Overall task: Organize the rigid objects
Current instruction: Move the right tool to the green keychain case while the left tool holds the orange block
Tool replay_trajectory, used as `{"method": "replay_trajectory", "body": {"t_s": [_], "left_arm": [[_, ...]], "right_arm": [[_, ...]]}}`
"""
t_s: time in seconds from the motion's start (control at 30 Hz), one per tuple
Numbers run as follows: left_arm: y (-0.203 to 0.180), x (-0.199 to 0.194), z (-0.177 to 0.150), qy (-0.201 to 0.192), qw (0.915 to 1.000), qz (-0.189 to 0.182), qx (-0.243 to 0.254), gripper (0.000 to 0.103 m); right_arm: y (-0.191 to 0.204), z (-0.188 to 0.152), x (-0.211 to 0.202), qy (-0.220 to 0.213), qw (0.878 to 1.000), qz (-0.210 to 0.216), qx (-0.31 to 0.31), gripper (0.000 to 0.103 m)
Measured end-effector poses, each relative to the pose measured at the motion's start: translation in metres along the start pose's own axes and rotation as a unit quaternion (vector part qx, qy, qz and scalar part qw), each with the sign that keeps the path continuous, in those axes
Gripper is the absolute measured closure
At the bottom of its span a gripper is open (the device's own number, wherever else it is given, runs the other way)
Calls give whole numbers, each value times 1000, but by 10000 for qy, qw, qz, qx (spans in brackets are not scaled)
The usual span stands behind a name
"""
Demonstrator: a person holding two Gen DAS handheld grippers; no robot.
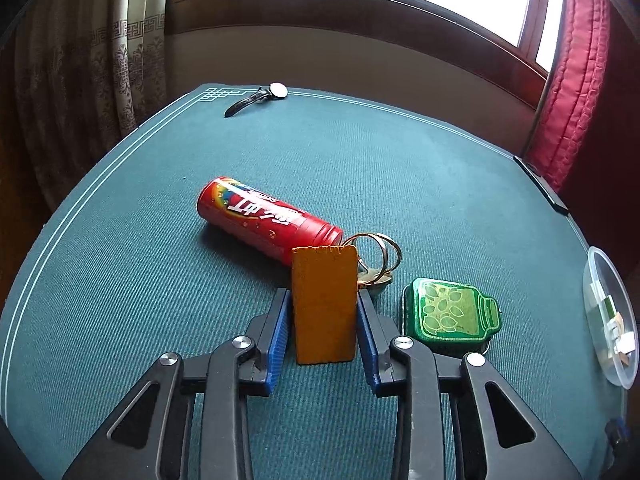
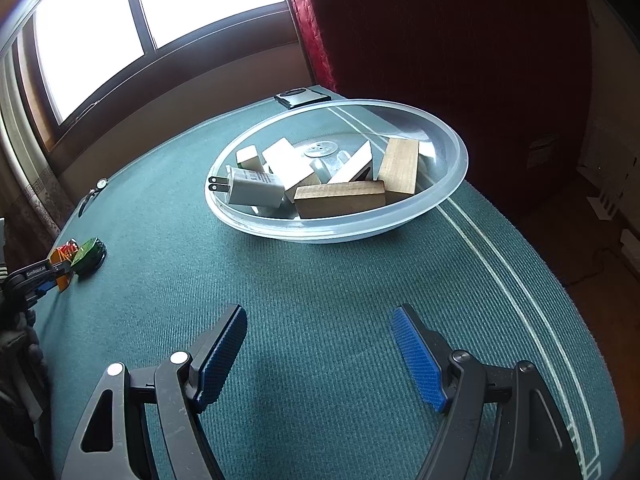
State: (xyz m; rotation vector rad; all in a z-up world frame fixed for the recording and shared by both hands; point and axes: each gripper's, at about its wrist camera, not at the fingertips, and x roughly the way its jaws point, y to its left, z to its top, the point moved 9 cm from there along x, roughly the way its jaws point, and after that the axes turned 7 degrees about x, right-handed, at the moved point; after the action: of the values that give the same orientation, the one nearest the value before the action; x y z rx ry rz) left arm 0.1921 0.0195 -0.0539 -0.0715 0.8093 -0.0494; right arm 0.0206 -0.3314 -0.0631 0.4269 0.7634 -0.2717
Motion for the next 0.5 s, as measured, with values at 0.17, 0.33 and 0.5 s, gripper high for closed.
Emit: {"method": "replay_trajectory", "body": {"t_s": [0.17, 0.33, 0.5], "left_arm": [[5, -9, -4, -96, 9998, -78, -147, 70], [11, -22, -9, -237, 9995, -77, -217, 70], [18, -35, -12, -353, 9989, -102, -280, 70]], "right_arm": [[9, -1, -2, -33, 9998, -67, -162, 24], [42, -6, 2, 85, 9987, 172, -478, 24], [87, -8, 7, 224, 9948, 551, -829, 24]]}}
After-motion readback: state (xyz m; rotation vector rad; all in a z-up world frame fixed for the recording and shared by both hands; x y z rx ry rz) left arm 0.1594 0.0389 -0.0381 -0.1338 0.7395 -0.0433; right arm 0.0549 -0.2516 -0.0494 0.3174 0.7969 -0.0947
